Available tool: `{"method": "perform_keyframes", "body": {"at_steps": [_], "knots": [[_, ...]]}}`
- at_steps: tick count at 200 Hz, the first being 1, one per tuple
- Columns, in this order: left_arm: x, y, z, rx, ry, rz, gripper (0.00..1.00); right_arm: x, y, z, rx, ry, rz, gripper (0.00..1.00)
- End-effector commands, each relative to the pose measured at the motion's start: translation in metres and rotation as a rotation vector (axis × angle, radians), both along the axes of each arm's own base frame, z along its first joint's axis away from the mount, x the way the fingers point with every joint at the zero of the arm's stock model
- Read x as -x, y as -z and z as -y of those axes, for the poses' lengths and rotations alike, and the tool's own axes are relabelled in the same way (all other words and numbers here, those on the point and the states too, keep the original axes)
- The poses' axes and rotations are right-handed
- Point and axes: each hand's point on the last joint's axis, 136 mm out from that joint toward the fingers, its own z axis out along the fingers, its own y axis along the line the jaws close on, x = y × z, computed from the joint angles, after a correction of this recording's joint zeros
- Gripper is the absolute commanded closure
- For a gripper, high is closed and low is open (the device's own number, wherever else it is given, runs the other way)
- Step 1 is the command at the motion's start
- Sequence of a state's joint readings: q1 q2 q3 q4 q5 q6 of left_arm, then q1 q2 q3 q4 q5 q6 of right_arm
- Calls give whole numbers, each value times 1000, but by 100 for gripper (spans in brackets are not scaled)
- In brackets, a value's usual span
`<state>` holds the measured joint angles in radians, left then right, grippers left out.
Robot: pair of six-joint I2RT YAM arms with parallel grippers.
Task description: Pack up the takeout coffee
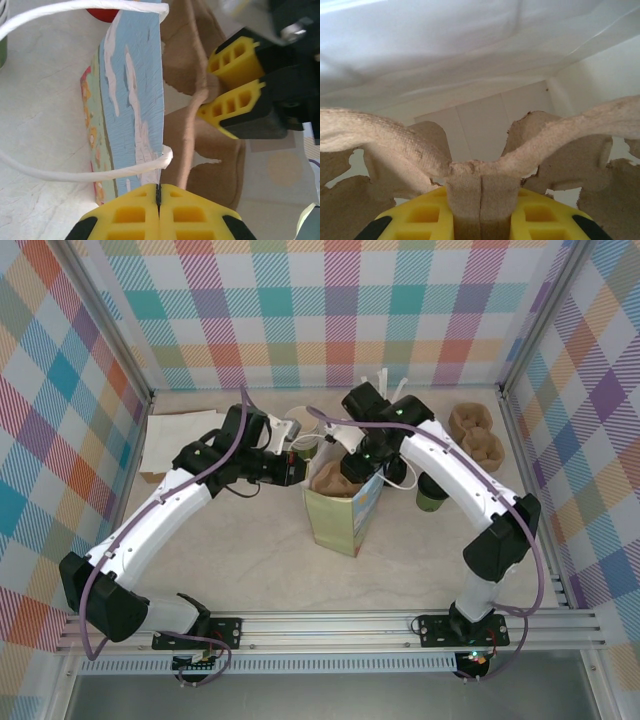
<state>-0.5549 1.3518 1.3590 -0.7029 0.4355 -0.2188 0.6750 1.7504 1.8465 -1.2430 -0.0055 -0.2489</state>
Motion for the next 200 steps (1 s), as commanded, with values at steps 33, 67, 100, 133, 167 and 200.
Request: {"method": "perform_keyframes", "body": {"at_steps": [33, 67, 100, 133, 167, 200], "knots": [[5, -31, 12, 74, 15, 44, 95, 6, 12, -4, 52, -30, -46, 83], [-1, -30, 3, 49, -66, 35, 96, 8, 16, -4, 71, -42, -57, 83], [-10, -29, -5, 34, -156, 29, 97, 9, 12, -4, 60, -43, -49, 83], [-14, -28, -9, 24, -190, 32, 97, 12, 10, -3, 46, -46, -42, 83], [-12, -36, -2, 71, -154, 50, 98, 15, 22, -2, 89, -55, -65, 83], [-8, -40, -1, 86, -140, 61, 98, 14, 31, -5, 114, -61, -88, 82]]}}
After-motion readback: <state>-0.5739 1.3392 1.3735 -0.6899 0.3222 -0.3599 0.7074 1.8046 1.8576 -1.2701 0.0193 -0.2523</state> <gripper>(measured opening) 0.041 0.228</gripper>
